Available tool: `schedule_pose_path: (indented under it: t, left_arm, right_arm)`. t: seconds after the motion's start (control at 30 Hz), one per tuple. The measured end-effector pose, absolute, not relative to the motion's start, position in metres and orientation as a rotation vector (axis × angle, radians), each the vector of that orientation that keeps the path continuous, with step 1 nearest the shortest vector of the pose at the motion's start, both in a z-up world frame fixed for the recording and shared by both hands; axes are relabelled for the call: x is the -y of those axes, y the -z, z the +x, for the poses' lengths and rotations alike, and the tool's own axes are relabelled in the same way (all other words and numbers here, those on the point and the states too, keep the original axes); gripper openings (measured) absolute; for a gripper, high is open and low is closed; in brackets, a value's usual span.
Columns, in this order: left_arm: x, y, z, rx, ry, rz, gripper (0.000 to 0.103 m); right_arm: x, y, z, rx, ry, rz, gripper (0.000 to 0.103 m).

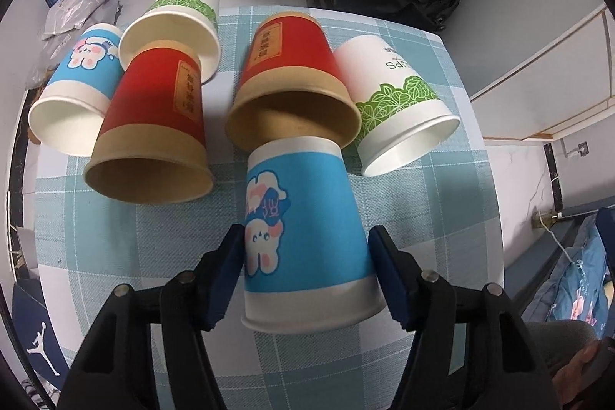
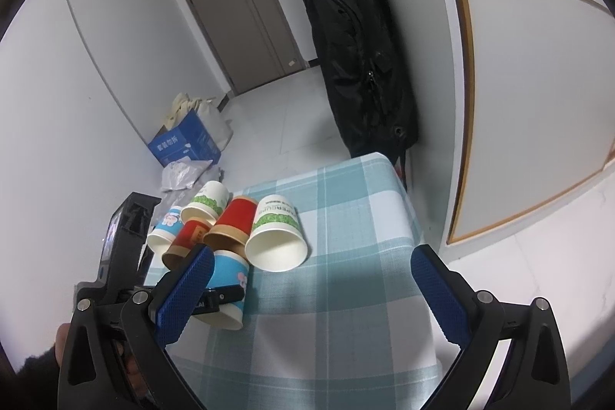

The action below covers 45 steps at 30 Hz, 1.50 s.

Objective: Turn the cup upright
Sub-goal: 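Move the left gripper to the blue cartoon cup and close on it, then lift the blue cup with the left gripper and lower it back down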

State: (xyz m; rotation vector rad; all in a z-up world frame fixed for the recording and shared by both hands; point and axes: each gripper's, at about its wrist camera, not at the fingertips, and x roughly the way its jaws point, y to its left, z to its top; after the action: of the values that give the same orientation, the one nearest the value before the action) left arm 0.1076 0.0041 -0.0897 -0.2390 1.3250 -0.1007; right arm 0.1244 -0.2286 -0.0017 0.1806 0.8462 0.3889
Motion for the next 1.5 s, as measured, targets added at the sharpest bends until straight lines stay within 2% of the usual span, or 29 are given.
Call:
schedule_pose_path:
  t: [0.73, 0.97, 1.17, 1.5]
  left_arm:
    - [-0.009, 0.084, 0.107, -1.327, 0.137, -0.296, 0.043]
    - [-0.01, 0.074, 0.103, -1.305, 0.132, -0.301, 0.042]
    - [-0.007, 0.044, 0.094, -1.258, 0.155, -0.314, 0.042]
    - [-0.007, -0.039, 0.067, -1.157, 0.232, -0.295, 0.042]
  right_arm:
    - [0.232, 0.001, 0.123, -0.837, -0.378, 0.198, 0.103]
    - [0.236, 0.002, 0.123, -0.842, -0.37, 0.208, 0.103]
    - [0.237, 0.003, 0.123, -0.841, -0.366, 0.201, 0.103]
    - [0.234, 0.008, 0.117, -0.842, -0.363, 0.178, 0.103]
